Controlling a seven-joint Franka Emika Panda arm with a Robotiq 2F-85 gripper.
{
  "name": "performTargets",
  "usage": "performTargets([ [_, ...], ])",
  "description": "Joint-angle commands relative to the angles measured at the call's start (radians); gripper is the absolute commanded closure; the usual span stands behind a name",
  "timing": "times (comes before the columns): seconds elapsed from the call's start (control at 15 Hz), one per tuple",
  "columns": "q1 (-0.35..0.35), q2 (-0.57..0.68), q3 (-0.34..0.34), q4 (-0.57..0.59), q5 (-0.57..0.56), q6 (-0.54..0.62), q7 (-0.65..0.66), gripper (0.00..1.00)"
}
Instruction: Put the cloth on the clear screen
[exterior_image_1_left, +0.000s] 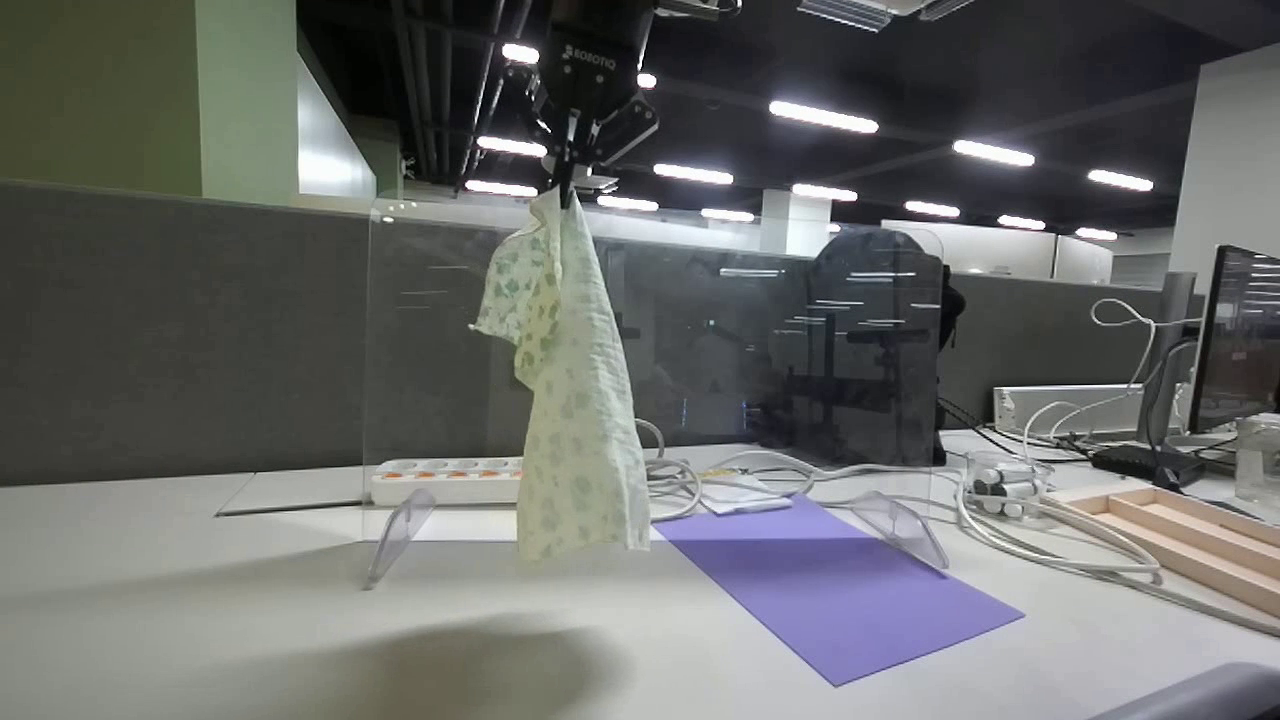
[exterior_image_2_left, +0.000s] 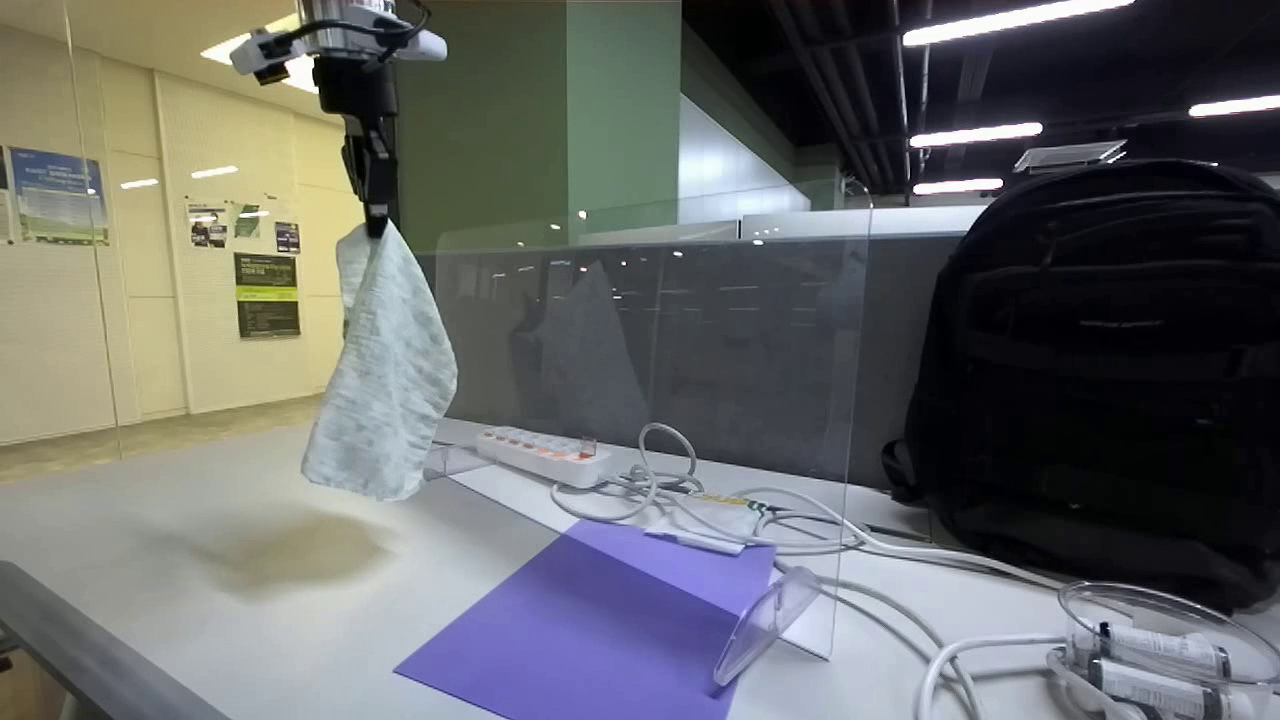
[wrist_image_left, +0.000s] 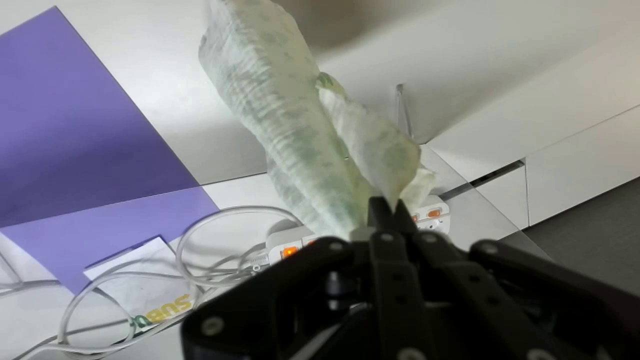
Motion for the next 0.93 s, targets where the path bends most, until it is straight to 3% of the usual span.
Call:
performTargets([
  [0.0,-0.024,-0.004,0.024,0.012,-0.031,0.021,0.007,1.00],
  [0.53,-0.101,-0.011,0.053,0.088,-0.209,0.266,0.062,1.00],
  [0.87,-0.187,0.001,0.082,0.173,-0.323,0.421,0.172,1.00],
])
